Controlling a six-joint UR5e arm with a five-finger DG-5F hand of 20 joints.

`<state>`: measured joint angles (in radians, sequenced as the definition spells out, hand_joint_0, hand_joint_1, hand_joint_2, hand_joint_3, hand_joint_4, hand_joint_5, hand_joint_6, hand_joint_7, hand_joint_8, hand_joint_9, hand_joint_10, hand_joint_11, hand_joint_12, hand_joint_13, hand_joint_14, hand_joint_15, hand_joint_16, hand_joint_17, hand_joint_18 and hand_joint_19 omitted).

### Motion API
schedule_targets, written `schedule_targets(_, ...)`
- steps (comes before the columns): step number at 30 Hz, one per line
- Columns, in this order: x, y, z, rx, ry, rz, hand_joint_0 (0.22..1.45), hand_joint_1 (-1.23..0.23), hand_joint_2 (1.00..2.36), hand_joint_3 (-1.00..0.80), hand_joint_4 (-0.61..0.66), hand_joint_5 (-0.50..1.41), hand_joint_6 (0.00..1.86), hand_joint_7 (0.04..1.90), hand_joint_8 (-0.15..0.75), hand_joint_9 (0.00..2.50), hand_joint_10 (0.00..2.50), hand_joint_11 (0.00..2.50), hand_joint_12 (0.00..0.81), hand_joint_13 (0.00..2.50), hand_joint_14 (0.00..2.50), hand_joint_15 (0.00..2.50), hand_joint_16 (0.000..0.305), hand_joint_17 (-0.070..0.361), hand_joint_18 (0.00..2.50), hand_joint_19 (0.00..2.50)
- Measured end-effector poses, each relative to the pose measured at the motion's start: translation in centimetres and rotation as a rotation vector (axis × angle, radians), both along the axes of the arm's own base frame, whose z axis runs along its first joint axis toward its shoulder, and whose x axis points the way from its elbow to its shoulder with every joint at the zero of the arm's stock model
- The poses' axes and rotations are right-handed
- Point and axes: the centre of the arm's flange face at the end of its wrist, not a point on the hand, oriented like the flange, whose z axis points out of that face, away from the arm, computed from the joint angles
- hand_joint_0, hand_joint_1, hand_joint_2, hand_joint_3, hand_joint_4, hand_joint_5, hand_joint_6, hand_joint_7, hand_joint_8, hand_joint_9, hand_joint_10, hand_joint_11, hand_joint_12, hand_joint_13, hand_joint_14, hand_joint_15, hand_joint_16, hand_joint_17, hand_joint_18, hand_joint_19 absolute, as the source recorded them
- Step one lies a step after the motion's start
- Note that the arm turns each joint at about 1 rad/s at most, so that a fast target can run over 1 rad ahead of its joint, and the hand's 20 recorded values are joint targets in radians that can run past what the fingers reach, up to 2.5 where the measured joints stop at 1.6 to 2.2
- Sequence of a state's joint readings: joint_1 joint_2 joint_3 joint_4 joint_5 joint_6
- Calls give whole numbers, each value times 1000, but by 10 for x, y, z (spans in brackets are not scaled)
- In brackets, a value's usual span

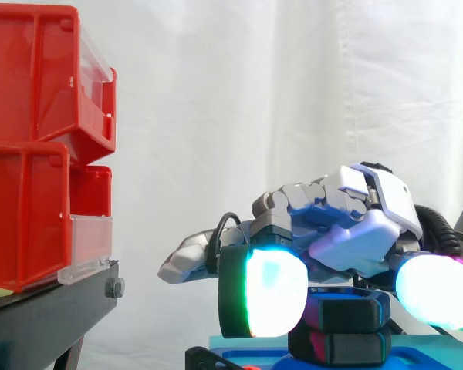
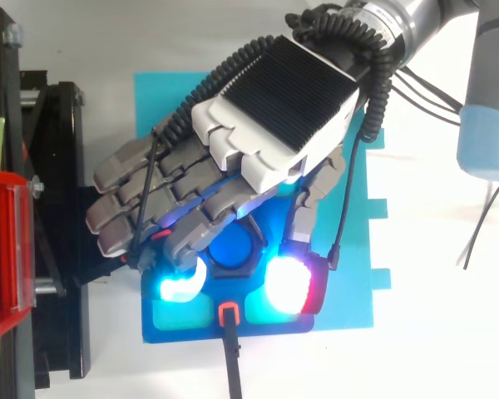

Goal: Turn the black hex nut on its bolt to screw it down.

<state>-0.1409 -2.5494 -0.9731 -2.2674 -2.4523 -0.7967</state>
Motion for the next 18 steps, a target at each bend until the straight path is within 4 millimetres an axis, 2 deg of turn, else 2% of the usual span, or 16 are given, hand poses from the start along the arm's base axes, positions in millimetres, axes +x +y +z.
schedule_targets(9, -5, -11, -4, -20, -11, -14, 438, -540, 1000, -500, 295, -194, 501, 975, 309, 278, 3, 140, 369, 330, 0, 23, 52, 116, 259, 71)
schedule_targets(18, -8, -23, -3, -33, -26, -8, 427, -515, 1000, -500, 306, -191, 501, 982, 316, 283, 2, 146, 371, 324, 0, 19, 53, 119, 262, 69)
